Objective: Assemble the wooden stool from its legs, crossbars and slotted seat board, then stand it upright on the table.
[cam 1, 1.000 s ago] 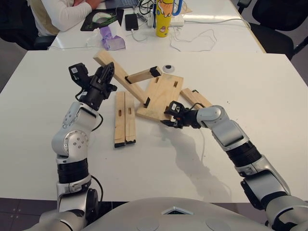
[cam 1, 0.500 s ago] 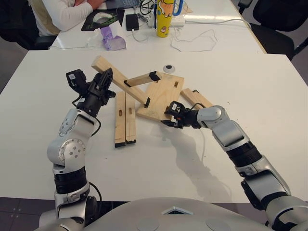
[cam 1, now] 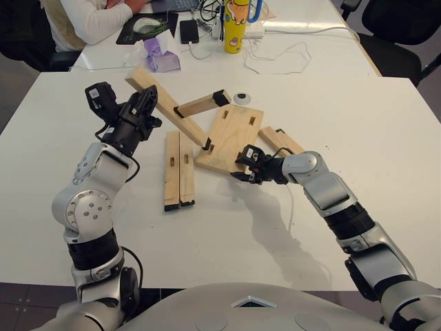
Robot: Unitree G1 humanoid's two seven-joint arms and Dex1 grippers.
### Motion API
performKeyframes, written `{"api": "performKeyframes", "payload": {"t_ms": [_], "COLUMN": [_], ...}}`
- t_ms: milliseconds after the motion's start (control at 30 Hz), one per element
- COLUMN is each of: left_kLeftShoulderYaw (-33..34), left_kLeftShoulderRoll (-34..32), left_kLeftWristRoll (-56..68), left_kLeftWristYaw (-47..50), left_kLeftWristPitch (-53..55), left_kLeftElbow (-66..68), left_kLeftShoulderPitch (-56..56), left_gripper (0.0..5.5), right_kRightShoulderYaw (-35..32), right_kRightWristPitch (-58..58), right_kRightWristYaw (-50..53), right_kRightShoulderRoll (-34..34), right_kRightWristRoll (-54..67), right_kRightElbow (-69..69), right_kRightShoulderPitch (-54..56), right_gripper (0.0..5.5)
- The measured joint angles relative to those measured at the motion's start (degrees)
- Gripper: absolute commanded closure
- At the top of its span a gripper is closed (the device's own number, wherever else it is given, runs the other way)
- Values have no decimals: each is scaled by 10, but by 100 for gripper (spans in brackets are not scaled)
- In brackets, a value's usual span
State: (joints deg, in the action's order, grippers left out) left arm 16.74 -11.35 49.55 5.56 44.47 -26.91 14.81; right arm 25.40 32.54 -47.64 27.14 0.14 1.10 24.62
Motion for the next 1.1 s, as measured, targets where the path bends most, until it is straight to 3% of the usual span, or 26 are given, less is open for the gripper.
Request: {"api": "performKeyframes", "payload": {"t_ms": [633, 1100], "left_kLeftShoulderYaw": [-33, -111], "left_kLeftShoulderRoll": [5, -27], "left_kLeftWristRoll": [-49, -142], "left_kLeftWristYaw": [-14, -61], "left_kLeftWristPitch": [-13, -38], "left_kLeftElbow": [30, 15], "left_kLeftShoulderPitch": [3, 4], "left_gripper": [444, 444], "right_kRightShoulderYaw": [2, 2], "right_kRightWristPitch": [0, 1], "right_kRightWristYaw": [2, 6], "right_kRightShoulderRoll": [0, 0], "right_kRightWristRoll": [0, 0], "right_kRightElbow": [-1, -4], "right_kRightShoulderPitch": [0, -3], "right_gripper": [352, 352]}}
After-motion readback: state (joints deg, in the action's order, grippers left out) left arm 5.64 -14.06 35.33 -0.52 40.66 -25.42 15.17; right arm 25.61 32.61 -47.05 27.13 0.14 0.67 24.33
